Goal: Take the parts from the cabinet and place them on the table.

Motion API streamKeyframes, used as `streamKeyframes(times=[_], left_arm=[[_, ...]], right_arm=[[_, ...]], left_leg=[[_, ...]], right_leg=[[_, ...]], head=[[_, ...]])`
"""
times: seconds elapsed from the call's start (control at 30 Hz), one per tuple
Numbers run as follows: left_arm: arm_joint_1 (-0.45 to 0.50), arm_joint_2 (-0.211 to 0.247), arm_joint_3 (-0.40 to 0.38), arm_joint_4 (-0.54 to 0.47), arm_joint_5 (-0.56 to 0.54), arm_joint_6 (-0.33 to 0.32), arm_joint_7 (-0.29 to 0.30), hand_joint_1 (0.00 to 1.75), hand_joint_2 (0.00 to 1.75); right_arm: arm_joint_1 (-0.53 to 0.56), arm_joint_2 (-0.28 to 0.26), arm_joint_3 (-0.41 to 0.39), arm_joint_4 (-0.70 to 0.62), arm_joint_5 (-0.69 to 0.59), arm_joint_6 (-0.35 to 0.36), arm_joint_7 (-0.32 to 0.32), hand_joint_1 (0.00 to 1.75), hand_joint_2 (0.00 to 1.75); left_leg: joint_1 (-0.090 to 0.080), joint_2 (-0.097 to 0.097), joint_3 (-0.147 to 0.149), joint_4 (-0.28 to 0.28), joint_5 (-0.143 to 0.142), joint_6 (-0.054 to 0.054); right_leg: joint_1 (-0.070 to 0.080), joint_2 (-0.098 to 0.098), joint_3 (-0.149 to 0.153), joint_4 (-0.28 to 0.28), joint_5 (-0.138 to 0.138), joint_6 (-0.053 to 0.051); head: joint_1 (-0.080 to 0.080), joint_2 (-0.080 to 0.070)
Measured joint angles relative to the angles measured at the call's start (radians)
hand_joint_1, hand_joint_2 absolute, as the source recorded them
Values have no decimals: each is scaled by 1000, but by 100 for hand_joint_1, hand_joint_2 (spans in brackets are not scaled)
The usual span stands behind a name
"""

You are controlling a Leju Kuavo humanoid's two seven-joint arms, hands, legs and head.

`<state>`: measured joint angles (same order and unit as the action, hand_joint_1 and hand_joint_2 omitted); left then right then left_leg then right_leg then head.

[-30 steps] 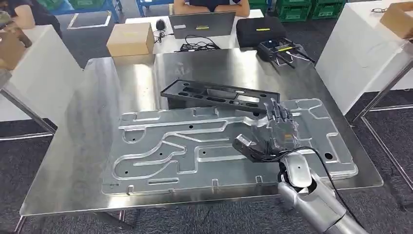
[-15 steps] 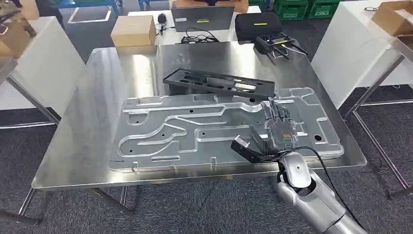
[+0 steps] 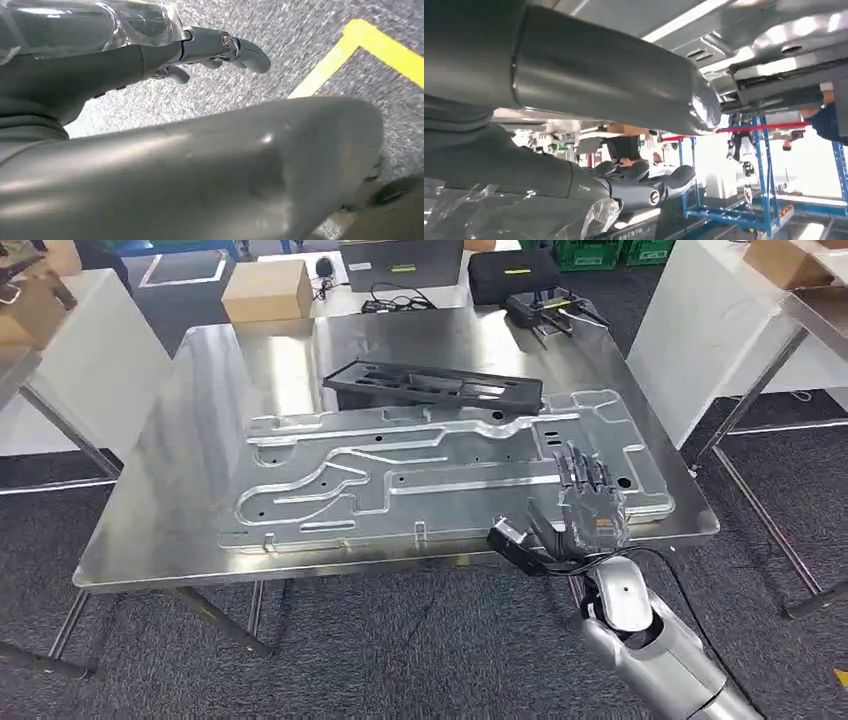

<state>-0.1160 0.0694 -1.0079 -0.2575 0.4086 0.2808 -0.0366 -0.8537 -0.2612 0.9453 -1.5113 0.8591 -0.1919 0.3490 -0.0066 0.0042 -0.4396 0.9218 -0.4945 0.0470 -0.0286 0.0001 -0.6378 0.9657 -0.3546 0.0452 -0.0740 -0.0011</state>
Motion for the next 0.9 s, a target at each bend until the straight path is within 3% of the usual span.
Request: streamKeyframes(times=[0.03, 0.1, 0.13, 0.17, 0.2, 0.23, 0.27, 0.3, 0.33, 0.37, 0.4, 0.43, 0.47, 0.5, 0.6, 0.63, 0.67, 0.7, 0.77, 0.8, 0.83, 0.87, 0.9], left_arm=[[0, 2, -2, 0, 0, -1, 1, 0, 0], [0, 5, -6, 0, 0, -2, 1, 0, 0], [2, 5, -8, 1, 0, -2, 1, 0, 0], [1, 5, -10, 1, -1, -3, 1, 0, 0], [0, 5, -12, 1, -1, -3, 1, 0, 0], [2, 6, -13, 1, -2, -3, 1, 0, 0], [2, 6, -14, 1, -2, -3, 1, 0, 0], [2, 7, -14, 1, -2, -3, 1, 0, 0], [3, 7, -14, 1, -2, -4, 1, 0, 0], [3, 7, -15, 1, -2, -4, 1, 0, 0], [3, 7, -15, 1, -2, -5, 1, 0, 0], [3, 7, -15, 1, -2, -5, 1, 0, 0], [3, 8, -16, 1, -1, -5, 1, 0, 0], [1, 10, -16, 2, 0, -6, 3, 0, 0], [0, 11, -16, 2, 1, -6, 5, 0, 0], [4, 12, -16, 2, 2, -6, 5, 0, 0], [5, 11, -16, 2, 2, -6, 5, 0, 0], [5, 10, -16, 2, 2, -6, 5, 0, 0], [4, 10, -17, 2, 4, -3, 6, 0, 0], [4, 10, -17, 2, 5, 0, 6, 0, 0], [4, 8, -17, 2, 9, 2, 6, 0, 0], [6, 6, -17, 2, 12, 3, 6, 0, 0], [7, 5, -17, 2, 15, 4, 6, 0, 0]], right_arm=[[0, -2, -2, -1, 0, 0, 0, 0, 0], [1, -4, -2, -5, 0, 3, 1, 0, 0], [2, -10, -2, -5, 0, 3, 1, 0, 0], [3, -15, -3, -6, 0, 4, 1, 0, 0], [3, -17, -3, -7, 0, 7, 1, 0, 0], [5, -21, -3, -7, 0, 8, 1, 0, 0], [8, -22, -3, -7, 1, 10, 1, 0, 0], [12, -25, -3, -7, 1, 11, 2, 0, 0], [17, -28, -3, -7, 1, 11, 2, 0, 0], [20, -29, -3, -7, 1, 12, 2, 0, 0], [21, -30, -3, -7, 1, 14, 3, 0, 0], [20, -31, -3, -8, 2, 14, 4, 0, 0], [20, -32, -3, -13, 3, 14, 4, 0, 0], [18, -32, -4, -16, 5, 14, 4, 0, 0], [24, -32, -5, -21, 8, 14, 7, 0, 0], [28, -33, -5, -20, 8, 13, 12, 0, 0], [28, -33, -5, -21, 4, 12, 16, 0, 0], [32, -34, -7, -21, -1, 8, 19, 0, 0], [53, -34, -13, -21, -18, -5, 19, 0, 0], [72, -35, -19, -20, -48, -25, 11, 0, 0], [102, -36, -28, -18, -93, -53, -7, 0, 0], [134, -36, -37, -13, -137, -83, -30, 0, 0], [169, -35, -48, -2, -173, -116, -55, 0, 0]], left_leg=[[-3, -1, -14, 14, 12, -1], [-7, -3, -21, 9, 19, 6], [5, -1, -26, -4, 38, 15], [2, 2, -36, -3, 52, 20], [2, 3, -53, -3, 65, 32], [1, 4, -67, -3, 78, 32], [0, 4, -82, -2, 89, 34], [-1, 4, -94, -1, 100, 34], [-2, 4, -108, 0, 112, 32], [-2, 4, -122, 2, 122, 31], [-1, 4, -137, 5, 131, 27], [0, 4, -149, 12, 137, 23], [-2, 4, -158, 22, 141, 17], [-8, 4, -170, 34, 143, 14], [-5, 4, -175, 34, 166, -5], [-3, 2, -179, 34, 173, -11], [2, 1, -194, 52, 140, -17], [4, 1, -211, 100, 80, -25], [11, 1, -254, 256, -36, -37], [13, 1, -269, 330, -63, -41], [14, 1, -266, 367, -55, -42], [15, 1, -243, 355, -26, -41], [15, 1, -197, 304, 15, -39]], right_leg=[[-2, -1, 5, -8, 11, 7], [-5, -1, 5, -15, 27, 21], [-5, 0, -1, -15, 30, 27], [-5, 2, -15, 7, -12, 25], [-3, 1, -37, 69, -88, 25], [-3, 1, -58, 150, -154, 27], [-2, 1, -77, 235, -200, 30], [-2, 1, -86, 298, -213, 33], [-2, 1, -79, 324, -195, 34], [-2, 1, -52, 307, -161, 35], [-3, 0, 1, 245, -122, 36], [-4, 0, 64, 159, -100, 37], [-5, -1, 133, 58, -116, 36], [3, 0, 172, -9, -141, 30], [8, 1, 154, 1, -136, 8], [2, -4, 145, -6, -124, -7], [1, -6, 136, -6, -111, -16], [1, -6, 122, -5, -100, -24], [1, -5, 91, -5, -78, -27], [1, -5, 76, -4, -67, -26], [1, -5, 62, -4, -55, -24], [1, -5, 50, -3, -46, -22], [2, -6, 38, -3, -37, -19]], head=[[0, 0], [0, 0], [0, 0], [0, 0], [0, 0], [0, 0], [0, 0], [0, 0], [0, 0], [0, 0], [0, 0], [0, 0], [0, 0], [0, 0], [0, 0], [0, 0], [0, 0], [0, 0], [0, 0], [0, 0], [0, 0], [0, 0], [0, 0]])
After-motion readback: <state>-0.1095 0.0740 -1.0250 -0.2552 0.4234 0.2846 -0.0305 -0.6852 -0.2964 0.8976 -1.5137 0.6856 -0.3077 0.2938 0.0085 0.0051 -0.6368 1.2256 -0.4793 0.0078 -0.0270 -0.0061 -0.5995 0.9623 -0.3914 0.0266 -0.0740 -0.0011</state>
